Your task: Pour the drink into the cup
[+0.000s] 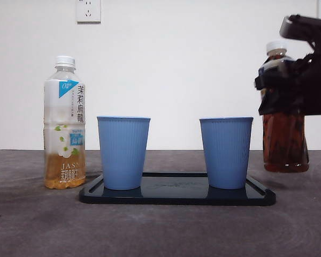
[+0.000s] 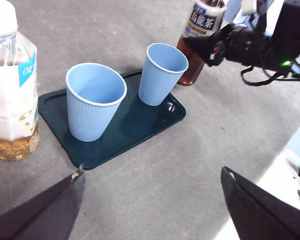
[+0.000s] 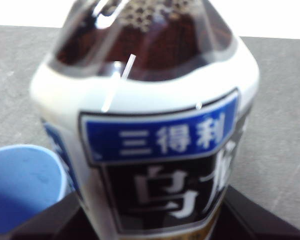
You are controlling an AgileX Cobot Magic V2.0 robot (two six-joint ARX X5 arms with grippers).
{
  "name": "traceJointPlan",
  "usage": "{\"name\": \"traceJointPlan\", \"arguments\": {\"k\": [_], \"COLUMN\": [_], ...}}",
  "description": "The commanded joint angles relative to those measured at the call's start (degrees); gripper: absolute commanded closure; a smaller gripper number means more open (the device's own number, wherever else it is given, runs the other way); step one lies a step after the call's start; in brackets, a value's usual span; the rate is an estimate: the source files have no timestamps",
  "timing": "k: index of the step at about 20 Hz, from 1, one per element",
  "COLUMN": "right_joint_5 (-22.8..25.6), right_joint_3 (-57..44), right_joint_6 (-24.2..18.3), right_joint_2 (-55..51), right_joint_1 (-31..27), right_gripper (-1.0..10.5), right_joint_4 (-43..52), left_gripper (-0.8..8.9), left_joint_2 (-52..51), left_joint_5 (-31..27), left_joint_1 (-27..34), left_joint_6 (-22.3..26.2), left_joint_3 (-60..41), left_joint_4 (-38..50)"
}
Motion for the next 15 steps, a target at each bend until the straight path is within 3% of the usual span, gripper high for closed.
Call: {"name": "traceJointPlan", "arguments": {"k": [1, 12, 15], "right_joint_5": [-0.07, -1.01, -0.98], "right_joint_3": [0.76, 0.76, 0.76], "right_joint_6": [0.61, -0.09, -0.09], "right_joint_2": [2.19, 5.46, 5.46], "right_joint_1": [-0.11, -2.49, -2.49], "right_gripper": [7.5, 6.6, 5.8], "right_joint_4": [5.31, 4.52, 1.68], "left_gripper": [3.76, 3.75, 3.75], "left_joint_2": [0.15, 0.15, 0.15], "left_joint_5": [-0.24, -0.26, -0.31], "left_joint_1": [-0.17, -0.17, -0.17], "left_joint_6": [-0.98, -1.18, -1.18], "left_joint_3": [1.07, 1.07, 1.07], "left_joint_4": [0.63, 0.63, 0.63]}}
